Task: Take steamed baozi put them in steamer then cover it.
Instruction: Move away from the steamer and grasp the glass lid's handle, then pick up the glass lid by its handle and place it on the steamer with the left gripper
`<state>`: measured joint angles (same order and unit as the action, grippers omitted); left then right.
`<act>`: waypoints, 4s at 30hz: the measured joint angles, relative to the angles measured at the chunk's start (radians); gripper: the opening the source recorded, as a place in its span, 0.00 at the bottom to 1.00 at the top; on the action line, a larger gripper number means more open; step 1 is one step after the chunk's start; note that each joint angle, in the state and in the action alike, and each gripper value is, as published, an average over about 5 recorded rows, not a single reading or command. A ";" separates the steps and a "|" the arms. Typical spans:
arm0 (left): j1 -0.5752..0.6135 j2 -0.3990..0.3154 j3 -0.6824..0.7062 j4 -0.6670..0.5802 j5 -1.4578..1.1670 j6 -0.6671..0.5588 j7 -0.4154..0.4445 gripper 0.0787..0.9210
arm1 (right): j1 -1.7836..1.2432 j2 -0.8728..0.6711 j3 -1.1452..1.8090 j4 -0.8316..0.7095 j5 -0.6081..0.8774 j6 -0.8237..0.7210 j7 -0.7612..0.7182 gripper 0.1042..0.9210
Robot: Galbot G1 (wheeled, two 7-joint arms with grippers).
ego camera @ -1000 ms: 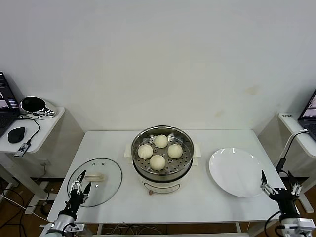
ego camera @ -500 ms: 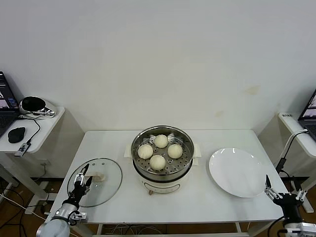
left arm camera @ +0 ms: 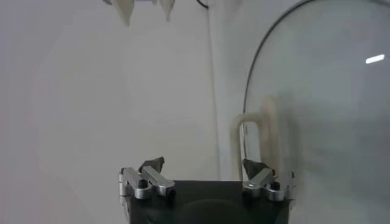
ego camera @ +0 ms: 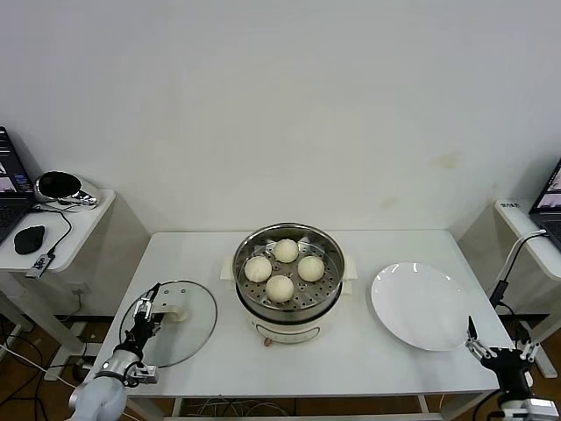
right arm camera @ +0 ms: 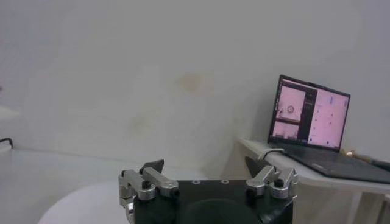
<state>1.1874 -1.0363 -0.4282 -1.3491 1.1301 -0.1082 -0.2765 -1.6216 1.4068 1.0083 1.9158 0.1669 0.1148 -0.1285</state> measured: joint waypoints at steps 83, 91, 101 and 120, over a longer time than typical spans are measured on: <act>-0.358 -0.031 0.563 -0.584 -0.034 0.774 0.498 0.08 | 0.050 0.050 -0.158 -0.051 -0.243 0.071 0.012 0.88; -0.407 -0.141 0.624 -0.506 0.058 0.793 0.532 0.08 | 0.048 0.049 -0.160 -0.064 -0.253 0.079 0.012 0.88; -0.447 -0.227 0.666 -0.411 0.112 0.802 0.543 0.08 | 0.053 0.050 -0.165 -0.079 -0.262 0.085 0.013 0.88; -0.452 -0.297 0.677 -0.337 0.146 0.803 0.543 0.08 | 0.054 0.046 -0.167 -0.090 -0.266 0.091 0.011 0.88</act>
<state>0.7352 -1.3329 0.2488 -1.6860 1.2766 0.6943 0.2668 -1.5679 1.4528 0.8414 1.8255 -0.0988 0.2060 -0.1172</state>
